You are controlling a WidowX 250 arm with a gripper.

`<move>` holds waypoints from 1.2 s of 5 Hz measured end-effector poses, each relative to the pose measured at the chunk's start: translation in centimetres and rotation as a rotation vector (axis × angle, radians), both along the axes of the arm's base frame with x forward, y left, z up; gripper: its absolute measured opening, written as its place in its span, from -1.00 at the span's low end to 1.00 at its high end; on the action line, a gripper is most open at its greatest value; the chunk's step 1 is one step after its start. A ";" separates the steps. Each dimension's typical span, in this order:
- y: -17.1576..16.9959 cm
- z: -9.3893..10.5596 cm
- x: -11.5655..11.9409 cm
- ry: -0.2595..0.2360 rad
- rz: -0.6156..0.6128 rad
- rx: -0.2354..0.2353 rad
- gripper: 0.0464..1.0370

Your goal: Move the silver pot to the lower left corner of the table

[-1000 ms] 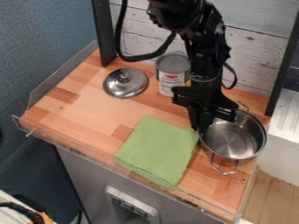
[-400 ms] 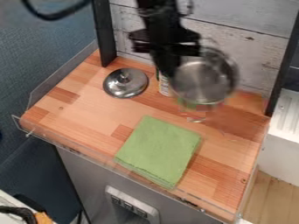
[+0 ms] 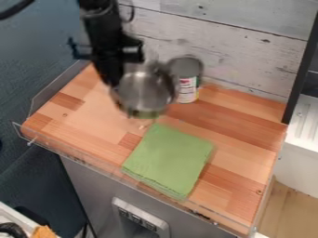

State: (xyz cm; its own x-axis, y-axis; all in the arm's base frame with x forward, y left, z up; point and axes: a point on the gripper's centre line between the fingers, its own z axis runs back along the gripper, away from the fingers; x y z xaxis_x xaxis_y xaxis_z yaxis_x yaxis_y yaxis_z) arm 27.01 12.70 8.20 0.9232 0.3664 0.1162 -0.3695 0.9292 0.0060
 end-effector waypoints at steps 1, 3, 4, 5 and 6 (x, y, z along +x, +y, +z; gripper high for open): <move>5.3 -2.0 -1.9 0.059 0.074 0.056 -0.96; 12.4 -5.8 -2.9 0.108 0.090 0.066 -0.96; 12.6 -6.4 -2.8 0.118 0.075 0.063 -0.90; 12.0 -6.5 -2.8 0.109 0.035 0.040 -0.57; 11.5 -2.8 -2.6 0.024 -0.005 0.089 -0.01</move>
